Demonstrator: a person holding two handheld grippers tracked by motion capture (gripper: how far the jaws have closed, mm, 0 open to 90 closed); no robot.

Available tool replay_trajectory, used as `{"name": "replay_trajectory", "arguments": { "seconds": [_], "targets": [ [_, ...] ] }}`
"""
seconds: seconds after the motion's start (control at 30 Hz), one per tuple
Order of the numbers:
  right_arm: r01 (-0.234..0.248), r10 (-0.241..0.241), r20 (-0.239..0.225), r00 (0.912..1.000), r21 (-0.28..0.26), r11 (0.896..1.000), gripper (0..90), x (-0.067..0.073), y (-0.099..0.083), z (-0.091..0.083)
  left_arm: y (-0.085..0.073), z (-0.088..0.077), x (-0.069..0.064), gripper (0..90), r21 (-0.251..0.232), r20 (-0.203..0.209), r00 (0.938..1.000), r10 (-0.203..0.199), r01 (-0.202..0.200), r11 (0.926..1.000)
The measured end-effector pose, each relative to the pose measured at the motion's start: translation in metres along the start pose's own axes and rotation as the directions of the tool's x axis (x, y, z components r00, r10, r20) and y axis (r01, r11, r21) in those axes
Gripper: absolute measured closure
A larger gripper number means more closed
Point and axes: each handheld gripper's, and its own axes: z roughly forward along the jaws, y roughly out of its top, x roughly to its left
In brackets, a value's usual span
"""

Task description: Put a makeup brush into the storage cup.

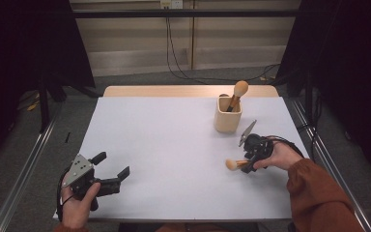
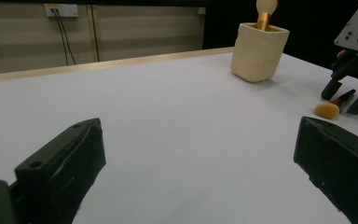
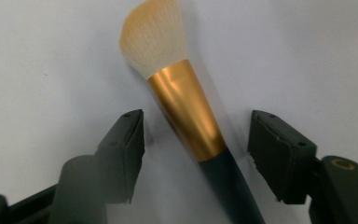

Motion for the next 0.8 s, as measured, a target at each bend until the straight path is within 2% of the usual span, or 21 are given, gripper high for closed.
{"name": "replay_trajectory", "arguments": {
  "seconds": [0.1, 0.2, 0.27, 0.4, 0.7, 0.8],
  "targets": [
    [0.027, -0.027, 0.011, 0.9996, -0.002, 1.0, 43.6, -0.001, 0.001, 0.0, 0.0, 0.0, 0.0, 2.0, 0.001, -0.001, 1.0, 0.002, -0.002, 1.0],
    [0.031, -0.031, 0.021, 0.9993, 0.007, 1.0, 46.0, 0.001, 0.002, 0.0, 0.0, 0.0, 0.0, 2.0, 0.001, 0.0, 1.0, 0.003, -0.003, 1.0],
    [0.051, -0.052, 0.032, 0.9982, 0.018, 0.999, 48.1, 0.002, 0.003, 0.0, 0.0, 0.0, 0.0, 2.0, 0.001, 0.0, 1.0, 0.003, -0.003, 1.0],
    [0.072, -0.073, 0.024, 0.997, 0.034, 0.997, 57.0, 0.004, 0.006, 0.0, 0.0, 0.0, -0.001, 2.0, 0.001, 0.002, 1.0, 0.002, -0.002, 1.0],
    [0.073, -0.075, 0.012, 0.9971, 0.078, 0.994, 71.2, 0.004, 0.011, 0.0, 0.0, 0.0, 0.0, 2.0, 0.0, 0.003, 1.0, 0.0, 0.0, 1.0],
    [0.068, -0.069, 0.012, 0.9976, 0.08, 0.995, 72.0, 0.003, 0.011, 0.0, 0.0, 0.0, 0.0, 2.0, 0.001, 0.004, 1.0, 0.004, -0.004, 1.0]
  ]
}}
